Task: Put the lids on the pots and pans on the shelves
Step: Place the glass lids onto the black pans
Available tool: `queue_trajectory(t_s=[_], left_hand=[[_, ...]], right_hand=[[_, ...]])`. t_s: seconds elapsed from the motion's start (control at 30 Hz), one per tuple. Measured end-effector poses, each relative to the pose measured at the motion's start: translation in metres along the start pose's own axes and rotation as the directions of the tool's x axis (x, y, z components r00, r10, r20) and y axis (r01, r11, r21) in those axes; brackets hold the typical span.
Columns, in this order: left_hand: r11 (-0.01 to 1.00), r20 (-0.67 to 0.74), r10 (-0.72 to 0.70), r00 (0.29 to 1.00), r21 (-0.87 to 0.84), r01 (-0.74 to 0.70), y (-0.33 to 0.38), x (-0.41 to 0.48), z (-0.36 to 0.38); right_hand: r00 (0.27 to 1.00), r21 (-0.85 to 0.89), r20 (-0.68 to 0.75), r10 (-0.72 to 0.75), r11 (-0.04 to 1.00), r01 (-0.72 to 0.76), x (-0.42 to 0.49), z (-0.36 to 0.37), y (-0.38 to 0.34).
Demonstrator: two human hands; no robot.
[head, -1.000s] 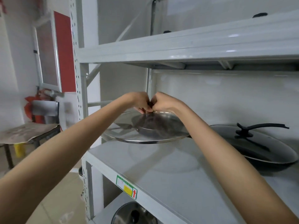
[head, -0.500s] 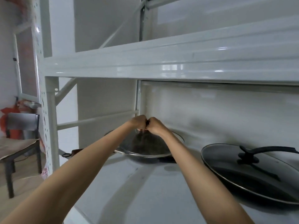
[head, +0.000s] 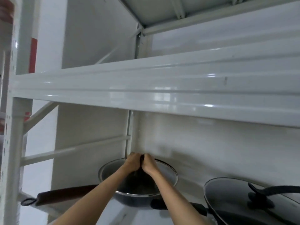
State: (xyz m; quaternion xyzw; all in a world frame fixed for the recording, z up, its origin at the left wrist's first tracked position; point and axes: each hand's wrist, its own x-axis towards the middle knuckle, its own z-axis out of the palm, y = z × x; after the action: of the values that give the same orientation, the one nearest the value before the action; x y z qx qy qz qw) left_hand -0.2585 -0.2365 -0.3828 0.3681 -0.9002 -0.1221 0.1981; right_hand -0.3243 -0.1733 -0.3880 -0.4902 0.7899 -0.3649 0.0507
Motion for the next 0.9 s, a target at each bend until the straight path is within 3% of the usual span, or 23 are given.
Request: queue_trajectory(t_s=[0.27,0.5,0.77,0.9], left_hand=[[0.992,-0.104,0.010,0.995,-0.126,-0.023,0.005,-0.001,0.011],[0.990,-0.163,0.011,0.987,-0.138,-0.034,0.004,0.001,0.018],[0.988,-0.120,0.016,0.993,-0.148,-0.034,0.004,-0.003,0.013],[0.998,-0.057,-0.002,0.998,-0.066,-0.002,-0.002,-0.013,0.005]], right_hand=[[0.993,0.056,-0.107,0.045,0.998,-0.039,0.008,-0.003,0.005],[0.992,0.062,-0.128,0.017,0.998,-0.009,0.011,-0.001,0.009],[0.993,0.041,-0.121,0.000,0.999,0.005,0.007,-0.001,0.012],[0.993,-0.004,-0.122,0.000,1.000,-0.001,0.004,-0.010,0.011]])
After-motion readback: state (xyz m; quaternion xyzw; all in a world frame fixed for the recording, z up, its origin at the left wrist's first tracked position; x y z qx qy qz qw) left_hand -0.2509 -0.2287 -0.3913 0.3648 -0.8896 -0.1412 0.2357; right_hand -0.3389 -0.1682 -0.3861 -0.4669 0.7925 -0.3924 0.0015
